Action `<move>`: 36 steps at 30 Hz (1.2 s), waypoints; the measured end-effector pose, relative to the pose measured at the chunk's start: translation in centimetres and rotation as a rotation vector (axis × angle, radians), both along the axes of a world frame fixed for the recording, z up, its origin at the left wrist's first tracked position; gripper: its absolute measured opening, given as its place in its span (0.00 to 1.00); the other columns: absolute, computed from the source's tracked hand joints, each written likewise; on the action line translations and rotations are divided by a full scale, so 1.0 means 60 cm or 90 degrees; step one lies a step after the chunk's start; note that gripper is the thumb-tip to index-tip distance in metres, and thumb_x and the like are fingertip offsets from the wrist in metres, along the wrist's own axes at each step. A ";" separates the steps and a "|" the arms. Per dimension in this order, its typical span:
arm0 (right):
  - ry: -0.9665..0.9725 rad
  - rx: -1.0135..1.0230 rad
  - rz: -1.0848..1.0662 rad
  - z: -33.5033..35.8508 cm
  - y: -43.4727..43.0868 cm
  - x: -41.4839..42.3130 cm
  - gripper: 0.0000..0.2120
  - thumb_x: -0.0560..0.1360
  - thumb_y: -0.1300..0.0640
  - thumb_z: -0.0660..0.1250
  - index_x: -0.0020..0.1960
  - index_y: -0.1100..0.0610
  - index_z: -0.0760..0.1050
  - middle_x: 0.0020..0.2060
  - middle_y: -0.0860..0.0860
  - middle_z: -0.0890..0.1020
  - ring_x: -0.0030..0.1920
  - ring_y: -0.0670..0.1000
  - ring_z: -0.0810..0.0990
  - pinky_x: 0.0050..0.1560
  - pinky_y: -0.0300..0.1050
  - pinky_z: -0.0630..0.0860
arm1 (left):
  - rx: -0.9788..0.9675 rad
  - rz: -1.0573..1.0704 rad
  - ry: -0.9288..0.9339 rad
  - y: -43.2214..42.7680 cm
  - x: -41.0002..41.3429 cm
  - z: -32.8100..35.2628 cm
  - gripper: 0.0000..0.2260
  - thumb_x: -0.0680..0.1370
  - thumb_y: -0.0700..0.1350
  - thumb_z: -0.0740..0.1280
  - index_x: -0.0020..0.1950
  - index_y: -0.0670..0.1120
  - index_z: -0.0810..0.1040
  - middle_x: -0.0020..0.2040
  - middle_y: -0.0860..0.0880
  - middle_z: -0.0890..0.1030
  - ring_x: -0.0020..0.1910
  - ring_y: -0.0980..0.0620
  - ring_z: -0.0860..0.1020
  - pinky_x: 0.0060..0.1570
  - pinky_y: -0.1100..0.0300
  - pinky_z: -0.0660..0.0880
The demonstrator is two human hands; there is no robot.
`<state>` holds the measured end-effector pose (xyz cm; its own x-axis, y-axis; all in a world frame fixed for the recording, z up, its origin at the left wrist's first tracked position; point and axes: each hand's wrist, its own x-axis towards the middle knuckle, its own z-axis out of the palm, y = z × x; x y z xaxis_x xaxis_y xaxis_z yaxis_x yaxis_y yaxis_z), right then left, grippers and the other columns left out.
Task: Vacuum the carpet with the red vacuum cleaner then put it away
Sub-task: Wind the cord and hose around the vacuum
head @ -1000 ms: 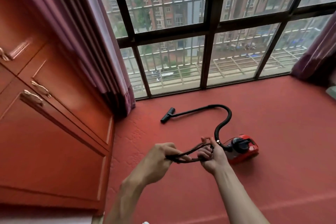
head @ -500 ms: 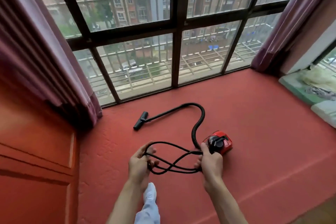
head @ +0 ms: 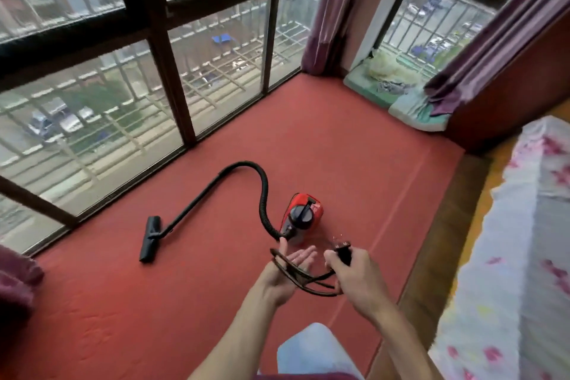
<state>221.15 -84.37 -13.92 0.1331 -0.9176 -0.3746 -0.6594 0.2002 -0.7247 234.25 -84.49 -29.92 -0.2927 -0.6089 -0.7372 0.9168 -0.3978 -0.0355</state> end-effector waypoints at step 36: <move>-0.403 0.697 -0.580 -0.360 -0.371 0.143 0.11 0.80 0.61 0.60 0.39 0.60 0.71 0.25 0.56 0.77 0.33 0.55 0.77 0.37 0.52 0.79 | -0.156 -0.497 -0.758 -0.384 0.257 -0.012 0.07 0.82 0.41 0.66 0.49 0.39 0.81 0.23 0.57 0.76 0.25 0.60 0.76 0.33 0.65 0.74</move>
